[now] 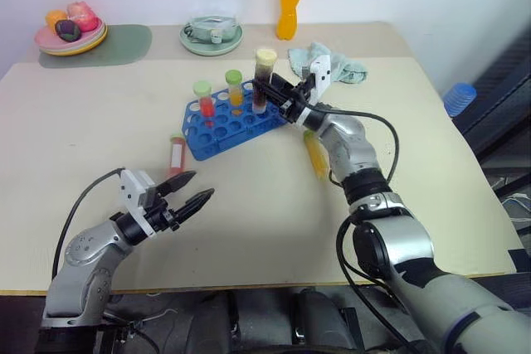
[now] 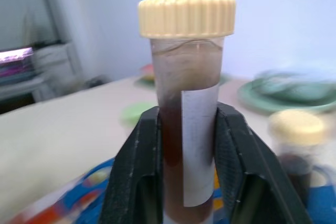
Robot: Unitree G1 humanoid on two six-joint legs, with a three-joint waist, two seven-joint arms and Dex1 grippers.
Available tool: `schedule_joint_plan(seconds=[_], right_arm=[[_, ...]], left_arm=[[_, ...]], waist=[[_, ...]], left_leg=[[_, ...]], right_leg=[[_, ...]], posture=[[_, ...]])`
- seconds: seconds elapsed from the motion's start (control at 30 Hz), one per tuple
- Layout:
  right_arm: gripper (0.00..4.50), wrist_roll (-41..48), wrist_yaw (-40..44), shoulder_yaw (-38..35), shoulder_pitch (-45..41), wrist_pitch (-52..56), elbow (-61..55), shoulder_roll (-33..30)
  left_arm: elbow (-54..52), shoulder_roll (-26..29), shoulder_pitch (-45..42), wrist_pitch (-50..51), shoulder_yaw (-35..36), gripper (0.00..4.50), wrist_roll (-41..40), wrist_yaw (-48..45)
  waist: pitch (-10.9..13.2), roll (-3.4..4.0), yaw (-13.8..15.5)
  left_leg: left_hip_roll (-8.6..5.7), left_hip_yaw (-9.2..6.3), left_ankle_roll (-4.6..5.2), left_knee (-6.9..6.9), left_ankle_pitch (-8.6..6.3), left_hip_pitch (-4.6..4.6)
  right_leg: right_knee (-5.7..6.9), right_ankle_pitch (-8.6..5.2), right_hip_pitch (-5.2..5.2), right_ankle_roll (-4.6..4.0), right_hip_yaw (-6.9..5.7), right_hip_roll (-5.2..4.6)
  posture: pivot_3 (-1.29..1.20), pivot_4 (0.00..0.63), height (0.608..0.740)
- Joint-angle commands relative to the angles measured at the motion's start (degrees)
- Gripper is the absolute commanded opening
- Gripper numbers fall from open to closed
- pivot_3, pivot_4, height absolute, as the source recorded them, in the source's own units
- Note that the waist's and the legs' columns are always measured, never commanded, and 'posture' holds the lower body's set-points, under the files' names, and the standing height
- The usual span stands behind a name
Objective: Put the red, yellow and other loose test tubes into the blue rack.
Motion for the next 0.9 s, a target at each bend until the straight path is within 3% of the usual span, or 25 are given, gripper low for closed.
schedule_joint_plan(seconds=[0.03,0.63,0.9], right_arm=[[0.69,-0.99,-3.00,-2.03,-3.20,-8.51,6.23,0.18],[0.69,-5.11,-11.80,-3.32,-4.27,-15.22,16.64,-0.13],[0.69,-6.65,-14.28,-3.30,-4.60,-15.16,17.80,0.84]], left_arm=[[-3.24,-0.09,-0.24,-0.52,3.37,3.14,-2.54,1.25],[-1.93,4.55,-9.07,0.89,5.37,3.14,-2.88,2.67],[-2.26,5.27,-8.88,1.25,5.75,3.14,-3.00,0.75]], waist=[[0.00,0.01,0.02],[0.05,0.09,-0.59],[0.05,0.09,-1.27]], left_leg=[[0.00,-0.01,0.00,0.00,0.00,0.00],[0.03,-0.06,-0.01,0.29,0.00,0.00],[0.05,-0.09,-0.05,0.34,0.03,0.01]], right_leg=[[0.00,0.00,0.00,0.00,0.00,0.00],[0.35,-0.02,0.00,0.02,0.01,0.02],[0.51,-0.04,-0.03,0.06,0.01,0.04]], posture=[[0.00,0.150,0.740],[0.00,0.150,0.740],[0.00,0.150,0.740]])
